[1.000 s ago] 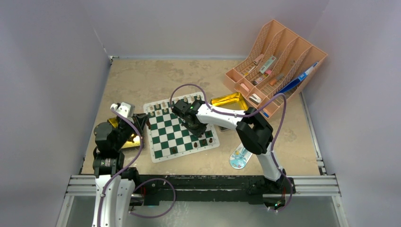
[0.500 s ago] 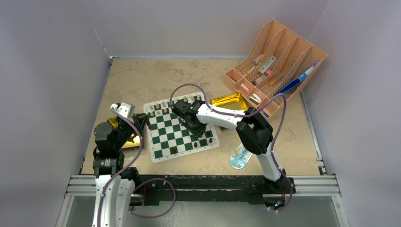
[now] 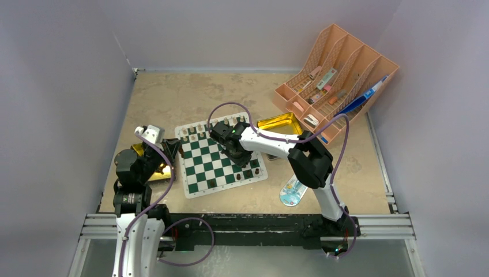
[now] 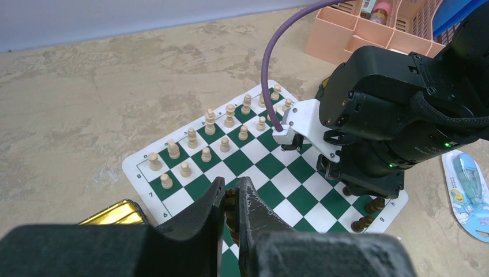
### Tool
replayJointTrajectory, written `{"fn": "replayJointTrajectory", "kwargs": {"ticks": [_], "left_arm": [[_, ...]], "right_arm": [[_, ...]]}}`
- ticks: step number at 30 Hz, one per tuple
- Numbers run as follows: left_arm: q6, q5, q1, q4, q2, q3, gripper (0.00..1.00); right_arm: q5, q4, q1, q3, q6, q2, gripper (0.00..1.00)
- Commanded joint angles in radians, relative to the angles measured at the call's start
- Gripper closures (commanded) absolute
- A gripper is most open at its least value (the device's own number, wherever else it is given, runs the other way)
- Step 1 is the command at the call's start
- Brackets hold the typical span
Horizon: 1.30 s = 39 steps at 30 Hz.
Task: Set up the chess pieces on the board
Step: Place the chess piece on the chessboard.
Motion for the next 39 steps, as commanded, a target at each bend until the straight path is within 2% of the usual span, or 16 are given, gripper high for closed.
{"fn": "replayJointTrajectory", "kwargs": {"ticks": [1,8,12,17,24,27,33,37,39], "left_arm": [[0.010,0.012,-0.004,0.042,-0.010,0.033,1.00],[0.010,0.014,-0.004,0.043,-0.009,0.032,1.00],[0.008,0.014,-0.005,0.042,-0.008,0.032,1.00],[-0.011,0.001,-0.004,0.051,-0.003,0.031,1.00],[-0.086,-0.029,-0.007,0.050,0.015,0.043,1.00],[-0.175,-0.056,-0.007,0.042,0.023,0.058,1.00],[-0.462,-0.129,-0.007,-0.002,0.052,0.126,1.00],[-0.679,-0.141,-0.007,-0.076,0.080,0.183,1.00],[-0.756,-0.124,-0.007,-0.118,0.103,0.215,1.00]], "right_arm": [[0.011,-0.037,0.003,-0.006,0.016,-0.037,0.89],[0.006,-0.035,0.005,0.002,0.015,-0.044,0.88],[-0.001,-0.026,0.008,-0.003,0.010,-0.046,0.79],[0.016,-0.006,0.008,0.012,0.016,-0.072,0.72],[0.023,0.034,0.008,0.021,0.025,-0.158,0.69],[0.030,0.080,0.009,0.012,0.025,-0.216,0.69],[0.040,0.301,0.020,-0.065,0.002,-0.363,0.70],[0.033,0.633,0.077,-0.240,-0.108,-0.516,0.71],[0.053,0.895,0.128,-0.365,-0.193,-0.607,0.70]]}}
